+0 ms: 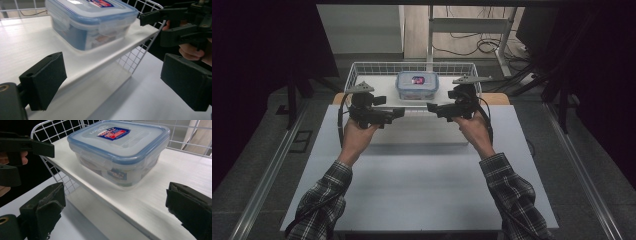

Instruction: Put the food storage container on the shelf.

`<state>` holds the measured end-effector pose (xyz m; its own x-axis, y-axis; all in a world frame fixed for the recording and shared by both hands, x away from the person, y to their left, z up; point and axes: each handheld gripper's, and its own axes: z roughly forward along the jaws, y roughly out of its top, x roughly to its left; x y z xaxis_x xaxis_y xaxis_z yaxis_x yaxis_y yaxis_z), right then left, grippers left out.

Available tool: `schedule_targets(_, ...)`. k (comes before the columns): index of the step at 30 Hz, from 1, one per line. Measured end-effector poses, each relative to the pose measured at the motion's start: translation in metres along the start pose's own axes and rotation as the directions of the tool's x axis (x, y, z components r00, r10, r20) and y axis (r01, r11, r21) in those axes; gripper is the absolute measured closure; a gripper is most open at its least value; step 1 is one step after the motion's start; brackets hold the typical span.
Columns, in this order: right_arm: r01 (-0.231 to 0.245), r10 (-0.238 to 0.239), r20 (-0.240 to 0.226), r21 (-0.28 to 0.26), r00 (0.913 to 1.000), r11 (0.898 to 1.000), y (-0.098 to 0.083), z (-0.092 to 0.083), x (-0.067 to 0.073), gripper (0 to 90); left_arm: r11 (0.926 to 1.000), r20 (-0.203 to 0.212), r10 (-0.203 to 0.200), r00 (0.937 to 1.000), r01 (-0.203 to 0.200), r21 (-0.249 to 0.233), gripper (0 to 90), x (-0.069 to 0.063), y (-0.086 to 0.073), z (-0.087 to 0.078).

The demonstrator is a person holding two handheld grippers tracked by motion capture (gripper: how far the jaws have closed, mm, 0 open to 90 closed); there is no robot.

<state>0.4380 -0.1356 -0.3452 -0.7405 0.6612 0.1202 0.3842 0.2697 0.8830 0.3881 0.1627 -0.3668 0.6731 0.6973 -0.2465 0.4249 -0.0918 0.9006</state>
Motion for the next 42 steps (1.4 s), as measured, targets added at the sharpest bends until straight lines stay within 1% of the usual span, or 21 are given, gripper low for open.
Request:
schedule_targets(7,0.018,-0.018,-0.008,-0.015,0.9998,1.0,-0.008,-0.008,0.006,2.2,0.9989,-0.003,0.046,0.9989,-0.046,-0.004,3.7,-0.011,-0.01,-0.008)
schedule_targets(12,0.04,-0.04,-0.013,-0.022,0.9991,0.999,-0.016,-0.014,0.011,2.2,0.9967,-0.005,0.08,0.9968,-0.08,-0.007,3.6,-0.017,-0.02,-0.012)
schedule_targets(14,0.042,-0.042,-0.023,-0.02,0.9989,0.999,-0.02,-0.015,0.013,2.1,0.9961,-0.01,0.088,0.9961,-0.088,-0.008,2.2,-0.019,-0.024,-0.012)
schedule_targets(16,0.041,-0.042,-0.036,-0.02,0.9985,0.999,-0.024,-0.016,0.015,2.0,0.9952,-0.011,0.097,0.9952,-0.097,0.001,1.5,-0.021,-0.029,-0.012)
schedule_targets(20,0.05,-0.051,-0.046,-0.023,0.9977,0.998,-0.033,-0.017,0.018,1.9,0.9916,-0.031,0.128,0.9914,-0.127,0.027,1.0,-0.024,-0.04,-0.011)
schedule_targets(24,0.053,-0.054,-0.053,-0.025,0.9971,0.998,-0.042,-0.015,0.02,1.8,0.9907,-0.028,0.132,0.9909,-0.131,0.037,1.1,-0.024,-0.05,-0.009)
schedule_targets(26,0.056,-0.057,-0.058,-0.02,0.9967,0.998,-0.047,-0.014,0.022,1.8,0.9904,-0.034,0.135,0.9903,-0.133,0.037,1.1,-0.024,-0.056,-0.009)
schedule_targets(29,0.074,-0.074,-0.057,-0.002,0.9956,0.997,-0.055,-0.01,0.025,1.7,0.9903,-0.03,0.136,0.9902,-0.135,0.033,1.3,-0.022,-0.064,-0.008)
schedule_targets(37,0.105,-0.103,-0.068,0.027,0.9924,0.994,-0.077,0.001,0.031,1.0,0.9915,-0.002,0.12,0.9928,-0.12,0.051,1.5,-0.017,-0.091,-0.003)
schedule_targets(39,0.111,-0.109,-0.066,0.031,0.9919,0.993,-0.08,0.003,0.031,1.2,0.9898,0.004,0.129,0.9917,-0.129,0.061,1.4,-0.016,-0.093,-0.002)
schedule_targets(40,0.115,-0.113,-0.064,0.037,0.9916,0.993,-0.082,0.004,0.031,1.2,0.9892,0.0,0.134,0.991,-0.134,0.06,1.4,-0.016,-0.096,-0.002)
schedule_targets(42,0.113,-0.111,-0.058,0.029,0.9921,0.993,-0.086,0.005,0.032,1.2,0.9884,0.007,0.136,0.9907,-0.136,0.068,1.4,-0.016,-0.099,-0.002)
